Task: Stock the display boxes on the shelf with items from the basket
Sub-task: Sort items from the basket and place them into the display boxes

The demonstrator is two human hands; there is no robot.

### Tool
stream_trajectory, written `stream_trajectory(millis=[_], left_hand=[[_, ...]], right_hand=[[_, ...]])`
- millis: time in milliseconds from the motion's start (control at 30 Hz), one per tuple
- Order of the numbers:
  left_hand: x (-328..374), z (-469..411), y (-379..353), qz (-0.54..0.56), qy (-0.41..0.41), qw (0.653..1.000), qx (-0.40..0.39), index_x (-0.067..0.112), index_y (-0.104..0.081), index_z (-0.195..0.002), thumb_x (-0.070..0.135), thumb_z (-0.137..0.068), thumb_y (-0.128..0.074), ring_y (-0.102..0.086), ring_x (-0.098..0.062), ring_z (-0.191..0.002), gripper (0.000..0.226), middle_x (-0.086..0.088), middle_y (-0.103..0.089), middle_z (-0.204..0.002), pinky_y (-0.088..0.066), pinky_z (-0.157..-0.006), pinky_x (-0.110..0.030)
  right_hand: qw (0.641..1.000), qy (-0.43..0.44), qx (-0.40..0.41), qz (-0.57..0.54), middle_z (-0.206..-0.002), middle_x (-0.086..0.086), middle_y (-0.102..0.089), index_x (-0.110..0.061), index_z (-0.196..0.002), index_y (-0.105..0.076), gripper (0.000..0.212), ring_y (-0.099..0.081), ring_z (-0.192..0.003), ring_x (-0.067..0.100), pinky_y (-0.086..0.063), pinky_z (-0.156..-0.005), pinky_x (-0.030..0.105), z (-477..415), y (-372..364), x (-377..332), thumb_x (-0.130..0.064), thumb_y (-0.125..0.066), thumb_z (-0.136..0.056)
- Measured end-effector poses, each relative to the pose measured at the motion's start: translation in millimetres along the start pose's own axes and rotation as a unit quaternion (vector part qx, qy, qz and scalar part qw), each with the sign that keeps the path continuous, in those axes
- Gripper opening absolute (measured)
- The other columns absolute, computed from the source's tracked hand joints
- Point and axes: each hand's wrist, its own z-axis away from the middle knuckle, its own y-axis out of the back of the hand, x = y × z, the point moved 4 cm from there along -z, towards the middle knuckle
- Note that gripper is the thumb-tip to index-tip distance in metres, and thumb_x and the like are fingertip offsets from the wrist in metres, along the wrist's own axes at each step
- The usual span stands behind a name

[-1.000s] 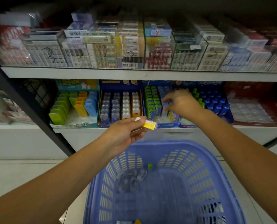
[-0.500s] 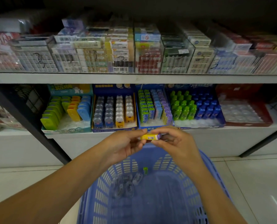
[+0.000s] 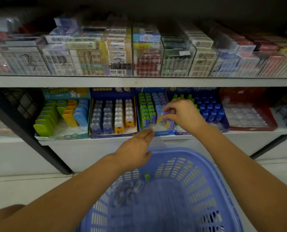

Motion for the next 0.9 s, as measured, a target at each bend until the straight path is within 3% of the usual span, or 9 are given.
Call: stream_trajectory(millis=[67,267,433,533,633,700,733,833,900], left_hand=[[-1.0,-4.7,-1.2,-0.014,-0.003,1.000,0.003,0.015,-0.003,-0.153,0.031,-0.099,-0.045,-0.006,-0.016,-0.147,0.070,0.000,-0.001,-0.161,-0.017,-0.115,-0.025],[-3.2,-9.2,-2.5,-0.020,-0.009,1.000,-0.007,0.014,-0.004,-0.153,0.032,-0.099,-0.046,-0.006,-0.016,-0.147,0.071,-0.001,-0.002,-0.161,-0.015,-0.116,-0.026],[-5.0,-9.6,-3.3,-0.015,-0.012,1.000,-0.014,0.014,-0.003,-0.153,0.031,-0.098,-0.047,-0.007,-0.016,-0.147,0.072,-0.001,-0.001,-0.161,-0.019,-0.116,-0.028],[-4.8,-6.8,-2.0,-0.001,-0.006,1.000,-0.024,0.015,-0.004,-0.153,0.031,-0.098,-0.048,-0.008,-0.016,-0.147,0.072,0.000,-0.001,-0.161,-0.018,-0.115,-0.027],[1.3,0.9,-0.8,0.044,0.001,0.999,0.018,0.013,-0.017,-0.152,0.027,-0.098,-0.049,-0.020,-0.020,-0.144,0.064,-0.003,-0.015,-0.159,-0.026,-0.115,-0.031],[6.3,7.2,-5.2,0.063,0.005,0.996,0.055,0.012,-0.035,-0.144,0.023,-0.097,-0.049,-0.039,-0.024,-0.133,0.051,-0.007,-0.036,-0.148,-0.035,-0.107,-0.034],[8.1,10.5,-11.8,0.073,0.010,0.996,0.054,0.011,-0.045,-0.138,0.021,-0.096,-0.049,-0.046,-0.026,-0.125,0.043,-0.010,-0.045,-0.140,-0.039,-0.102,-0.036],[11.1,23.0,-53.2,0.075,0.037,0.996,-0.026,0.006,-0.061,-0.117,0.014,-0.092,-0.050,-0.056,-0.033,-0.110,0.029,-0.016,-0.061,-0.120,-0.043,-0.090,-0.036],[8.9,35.4,-93.3,0.050,0.068,0.989,-0.118,0.008,-0.059,-0.120,0.016,-0.091,-0.051,-0.054,-0.031,-0.115,0.031,-0.015,-0.060,-0.124,-0.041,-0.089,-0.032]], right_hand=[[0.999,0.010,-0.036,0.027,-0.097,0.008,-0.070,-0.010,-0.098,-0.073,0.022,-0.053,-0.076,0.007,-0.042,-0.071,0.020,-5.3,-6.4,-0.9,-0.016,-0.076,-0.077],[0.990,-0.017,-0.124,0.065,-0.104,0.006,-0.072,-0.009,-0.103,-0.073,0.025,-0.065,-0.095,0.016,-0.043,-0.079,0.018,-21.1,-10.8,-5.1,-0.019,-0.073,-0.080],[0.982,-0.093,-0.151,0.059,-0.108,0.004,-0.069,-0.009,-0.103,-0.073,0.023,-0.063,-0.104,0.020,-0.048,-0.090,0.026,-25.2,-10.1,-3.2,-0.020,-0.071,-0.083],[0.971,-0.142,-0.181,0.060,-0.116,0.003,-0.067,-0.010,-0.106,-0.072,0.026,-0.061,-0.108,0.017,-0.046,-0.090,0.024,-25.4,-11.0,-5.1,-0.021,-0.072,-0.082],[0.990,-0.078,-0.094,0.071,-0.109,0.009,-0.065,-0.007,-0.100,-0.072,0.023,-0.061,-0.099,0.020,-0.044,-0.082,0.025,-14.3,-4.5,-13.2,-0.017,-0.074,-0.079],[0.999,-0.036,-0.029,0.020,-0.093,0.004,-0.061,-0.008,-0.090,-0.070,0.022,-0.059,-0.085,0.018,-0.043,-0.074,0.025,6.6,-5.2,-20.4,-0.021,-0.078,-0.075],[0.999,-0.031,-0.035,-0.021,-0.084,0.002,-0.061,-0.011,-0.084,-0.069,0.021,-0.059,-0.079,0.016,-0.042,-0.068,0.023,19.4,-12.6,-21.3,-0.024,-0.079,-0.073],[0.982,-0.041,-0.178,-0.042,-0.079,0.003,-0.069,-0.012,-0.079,-0.070,0.016,-0.061,-0.074,0.012,-0.040,-0.059,0.015,66.2,-65.4,-13.8,-0.025,-0.078,-0.074],[0.943,-0.062,-0.327,-0.002,-0.094,0.007,-0.072,-0.011,-0.090,-0.072,0.019,-0.065,-0.087,0.017,-0.048,-0.076,0.024,106.7,-113.9,-2.8,-0.023,-0.075,-0.077]])
